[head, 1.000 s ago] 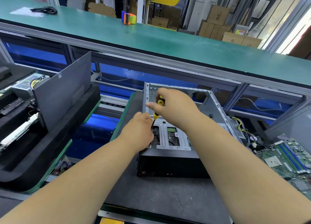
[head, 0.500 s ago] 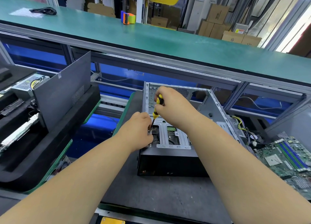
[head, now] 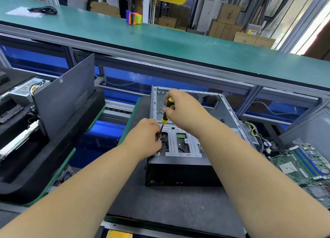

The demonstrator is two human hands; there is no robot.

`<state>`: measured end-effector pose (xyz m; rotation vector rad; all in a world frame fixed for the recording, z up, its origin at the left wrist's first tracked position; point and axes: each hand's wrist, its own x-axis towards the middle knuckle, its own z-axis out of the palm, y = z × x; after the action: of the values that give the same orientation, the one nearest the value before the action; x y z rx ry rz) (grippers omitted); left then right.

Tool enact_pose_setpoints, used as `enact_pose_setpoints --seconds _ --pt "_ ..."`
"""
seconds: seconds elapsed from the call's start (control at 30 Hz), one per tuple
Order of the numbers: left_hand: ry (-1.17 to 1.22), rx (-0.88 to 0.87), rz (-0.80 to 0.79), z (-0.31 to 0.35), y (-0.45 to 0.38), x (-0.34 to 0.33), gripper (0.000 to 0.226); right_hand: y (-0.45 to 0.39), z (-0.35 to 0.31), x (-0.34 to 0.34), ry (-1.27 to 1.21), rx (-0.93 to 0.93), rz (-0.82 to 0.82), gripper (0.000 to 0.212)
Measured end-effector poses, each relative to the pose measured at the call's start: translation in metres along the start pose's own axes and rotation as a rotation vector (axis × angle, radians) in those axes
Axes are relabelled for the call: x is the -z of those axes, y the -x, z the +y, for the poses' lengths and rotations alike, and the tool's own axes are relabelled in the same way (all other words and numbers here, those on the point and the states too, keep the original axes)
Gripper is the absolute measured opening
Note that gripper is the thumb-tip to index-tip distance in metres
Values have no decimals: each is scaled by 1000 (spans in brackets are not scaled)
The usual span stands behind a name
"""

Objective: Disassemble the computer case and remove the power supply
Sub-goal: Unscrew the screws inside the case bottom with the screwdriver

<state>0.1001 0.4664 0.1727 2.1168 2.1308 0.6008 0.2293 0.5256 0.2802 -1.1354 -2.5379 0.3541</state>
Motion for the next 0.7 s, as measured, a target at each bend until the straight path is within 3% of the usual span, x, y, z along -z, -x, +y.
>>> enact_pose_setpoints --seconds 0.2,0.37,0.5,0.7 --pt "17 13 -1 1 1 0 20 2 2 0 51 63 -13 12" --pt "-6 42 -22 5 0 2 18 0 3 3 261 74 43 41" --pt "-23 64 -66 7 -2 5 19 -2 -1 0 163 90 -12 22" --pt "-40 135 -68 15 -7 5 13 3 -5 1 -37 32 -31 12"
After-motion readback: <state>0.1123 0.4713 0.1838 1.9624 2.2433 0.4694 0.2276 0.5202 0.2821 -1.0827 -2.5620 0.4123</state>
